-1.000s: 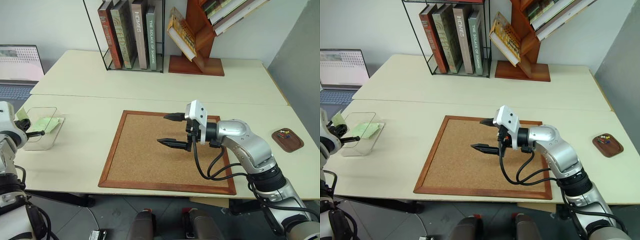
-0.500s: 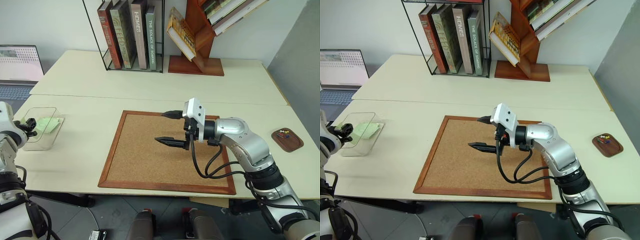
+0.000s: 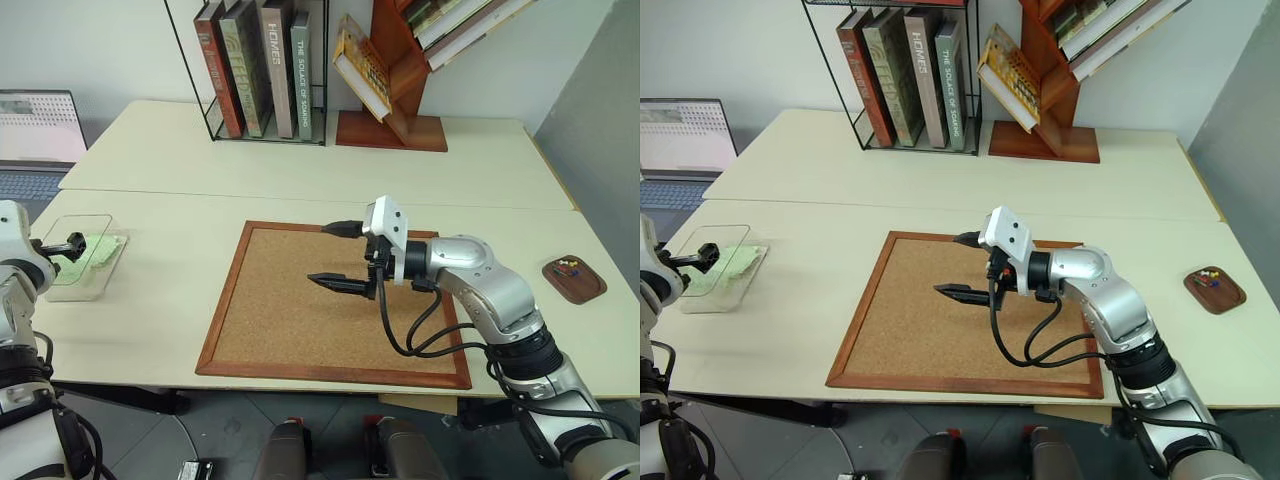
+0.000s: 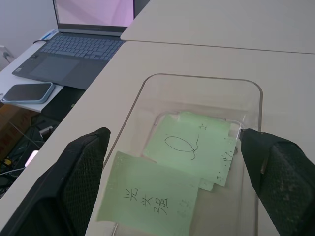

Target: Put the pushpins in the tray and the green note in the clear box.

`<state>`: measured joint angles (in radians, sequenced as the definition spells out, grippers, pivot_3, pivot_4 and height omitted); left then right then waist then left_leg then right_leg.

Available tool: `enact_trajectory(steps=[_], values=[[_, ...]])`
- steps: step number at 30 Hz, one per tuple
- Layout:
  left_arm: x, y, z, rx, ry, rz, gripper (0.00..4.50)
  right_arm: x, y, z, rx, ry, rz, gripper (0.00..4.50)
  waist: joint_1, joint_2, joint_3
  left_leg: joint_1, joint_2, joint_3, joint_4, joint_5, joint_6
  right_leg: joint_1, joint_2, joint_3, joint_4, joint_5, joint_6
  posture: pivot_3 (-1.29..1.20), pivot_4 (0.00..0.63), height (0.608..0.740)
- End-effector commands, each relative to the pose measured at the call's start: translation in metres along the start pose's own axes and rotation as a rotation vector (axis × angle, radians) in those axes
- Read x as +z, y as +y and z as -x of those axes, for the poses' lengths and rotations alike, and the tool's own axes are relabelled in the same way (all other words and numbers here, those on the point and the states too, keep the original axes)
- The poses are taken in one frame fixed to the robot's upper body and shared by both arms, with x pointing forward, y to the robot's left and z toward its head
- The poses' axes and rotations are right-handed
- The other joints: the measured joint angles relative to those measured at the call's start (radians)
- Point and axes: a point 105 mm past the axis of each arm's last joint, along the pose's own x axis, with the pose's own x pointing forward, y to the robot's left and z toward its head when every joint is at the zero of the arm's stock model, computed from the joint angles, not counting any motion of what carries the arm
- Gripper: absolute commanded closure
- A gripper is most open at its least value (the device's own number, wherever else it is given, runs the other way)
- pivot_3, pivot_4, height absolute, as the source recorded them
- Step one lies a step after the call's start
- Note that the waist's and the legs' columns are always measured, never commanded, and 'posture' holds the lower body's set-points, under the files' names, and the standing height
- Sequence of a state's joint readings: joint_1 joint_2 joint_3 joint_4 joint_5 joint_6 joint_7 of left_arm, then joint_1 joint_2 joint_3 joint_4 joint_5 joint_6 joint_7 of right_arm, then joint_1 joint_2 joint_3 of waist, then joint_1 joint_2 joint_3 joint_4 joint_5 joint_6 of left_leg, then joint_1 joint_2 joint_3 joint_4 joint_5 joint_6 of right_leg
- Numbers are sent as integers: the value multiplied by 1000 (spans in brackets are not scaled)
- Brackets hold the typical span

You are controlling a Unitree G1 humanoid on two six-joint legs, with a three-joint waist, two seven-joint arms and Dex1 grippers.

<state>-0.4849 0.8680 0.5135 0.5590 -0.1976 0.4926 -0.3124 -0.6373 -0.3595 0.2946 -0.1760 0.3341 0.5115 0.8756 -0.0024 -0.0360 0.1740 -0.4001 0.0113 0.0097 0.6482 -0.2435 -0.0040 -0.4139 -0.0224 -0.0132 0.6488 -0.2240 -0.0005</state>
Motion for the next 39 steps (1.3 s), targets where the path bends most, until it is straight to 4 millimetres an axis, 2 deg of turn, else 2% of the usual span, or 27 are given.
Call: enact_trajectory(steps=[1,7,10,13,16,18,20,24,27,31,34,39], values=[[23,-4,5,4,-88,-62,45,15,-4,2,-13,-49,47,0,0,0,0,0,0,0,0,0,0,0,0,0,0,0,0,0,150,740],[47,-21,12,-19,-204,-155,45,17,-6,3,-28,-63,48,0,0,0,0,0,0,0,0,0,0,0,0,0,0,0,0,0,150,740],[63,-43,19,-88,-269,-226,45,22,-9,5,-58,-96,44,0,0,0,0,0,0,0,0,0,0,0,0,0,0,0,0,0,150,740],[79,-93,33,-275,-335,-246,45,21,-10,11,-81,-109,26,0,4,0,0,0,0,0,0,0,0,0,0,0,0,0,0,0,150,740],[85,-133,49,-400,-385,-293,45,17,-14,18,-129,-119,4,0,6,0,0,-1,-1,0,0,0,0,1,-1,0,-1,0,0,0,150,740],[81,-164,64,-490,-431,-372,45,12,-17,26,-199,-119,6,0,2,0,0,-1,-1,1,0,0,0,1,-1,1,-1,0,0,0,150,740],[67,-199,85,-639,-459,-411,45,5,-22,40,-316,-132,39,0,1,0,0,-1,-1,1,-1,0,0,1,-1,2,-1,0,0,0,150,740],[37,-236,115,-893,-409,-354,45,-12,-18,66,-435,-97,72,0,0,0,0,-1,-1,2,-2,0,-1,0,-1,2,-1,0,0,0,150,740],[24,-247,129,-1014,-371,-352,45,-26,-5,81,-405,-38,14,0,-2,0,0,0,0,2,-2,0,0,0,1,2,-1,-1,1,0,150,740],[10,-253,145,-1169,-310,-365,45,-38,14,102,-328,42,-81,0,-1,1,1,2,0,1,-1,0,0,2,3,2,0,-4,5,0,150,740],[4,-255,152,-1247,-284,-372,45,-42,16,112,-332,78,-89,0,-1,1,1,4,0,1,-1,0,0,4,3,2,0,-5,2,0,150,740],[-5,-255,156,-1313,-244,-397,45,-44,15,113,-349,88,-90,0,-1,1,1,4,1,1,-1,0,0,4,3,2,0,-5,2,0,150,740]])
